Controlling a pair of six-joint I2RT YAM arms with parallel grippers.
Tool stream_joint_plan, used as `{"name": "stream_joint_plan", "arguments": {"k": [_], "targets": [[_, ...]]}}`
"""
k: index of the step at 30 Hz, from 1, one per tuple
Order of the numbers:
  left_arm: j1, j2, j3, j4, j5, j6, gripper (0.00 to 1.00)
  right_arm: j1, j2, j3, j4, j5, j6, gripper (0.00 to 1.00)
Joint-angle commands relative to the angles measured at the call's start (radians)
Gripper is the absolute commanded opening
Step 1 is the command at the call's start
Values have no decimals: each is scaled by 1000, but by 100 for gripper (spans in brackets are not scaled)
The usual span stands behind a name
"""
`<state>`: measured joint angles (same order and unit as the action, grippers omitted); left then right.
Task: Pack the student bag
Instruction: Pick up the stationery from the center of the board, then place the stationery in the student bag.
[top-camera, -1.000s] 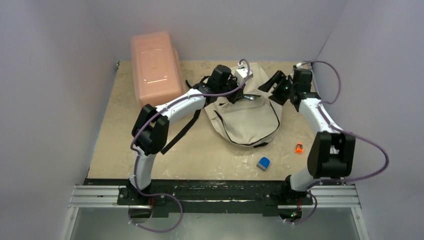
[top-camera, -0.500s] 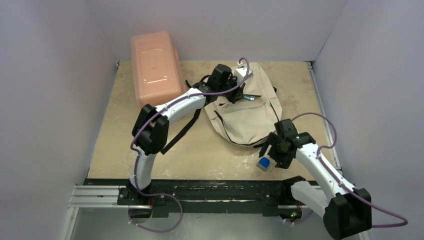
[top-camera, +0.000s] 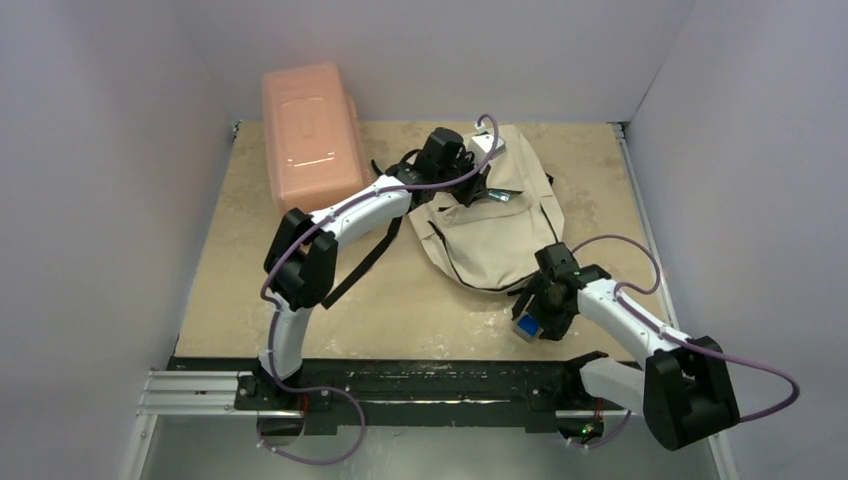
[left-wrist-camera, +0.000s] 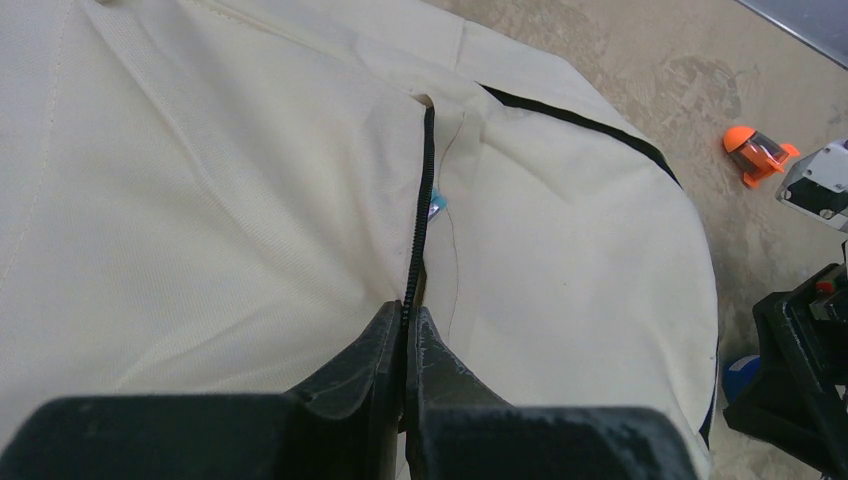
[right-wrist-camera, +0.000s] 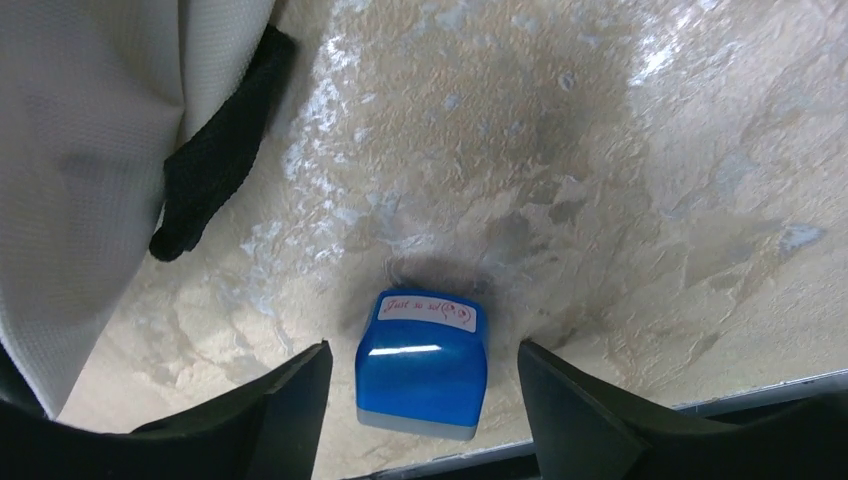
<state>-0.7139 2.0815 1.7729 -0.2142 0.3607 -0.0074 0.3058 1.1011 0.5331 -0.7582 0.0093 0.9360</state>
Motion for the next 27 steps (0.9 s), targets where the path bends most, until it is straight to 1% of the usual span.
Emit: {"name": "stream_joint_plan", "arguments": {"k": [1,2,3,4,5,7,9,12,14,16,19,21,23,25,27], "targets": [[-20,-14,42,-29,90,-36,0,27,21,-12,28,44,64,68],[-19,-15,41,-33,87,-34,0,30,14,-10,23,54,67,65],[-19,-14,40,-34,85,-31,0,32,1,-7,15,64,70,58],[-19,-14,42,-38,83,-30,0,32,-9,-4,12,73,72,49],[-19,-16,43,-43,83,-28,0,33,-21,-1,11,78,72,43],[-19,-17,46,-48,80,-28,0,33,-39,9,-1,89,71,38],[-19,-20,47,-58,81,-31,0,32,-66,38,-25,89,51,30],[-19,-20,48,-66,86,-33,0,33,-122,125,-100,58,6,22],[-19,-18,52,-67,89,-41,0,32,-153,200,-90,19,-45,22],[-19,-18,57,-67,93,-53,0,30,-134,279,-34,-6,-98,25],[-19,-20,60,-65,106,-79,0,20,-12,427,63,-7,-154,25],[-19,-28,53,-63,115,-88,0,1,95,495,140,-8,-175,25],[-19,-35,40,-54,113,-99,0,-32,188,534,267,-24,-189,24],[-19,-38,31,-44,109,-111,0,-69,284,552,416,-80,-190,22],[-19,-41,30,-39,113,-129,0,-85,346,552,528,-113,-202,21]]}}
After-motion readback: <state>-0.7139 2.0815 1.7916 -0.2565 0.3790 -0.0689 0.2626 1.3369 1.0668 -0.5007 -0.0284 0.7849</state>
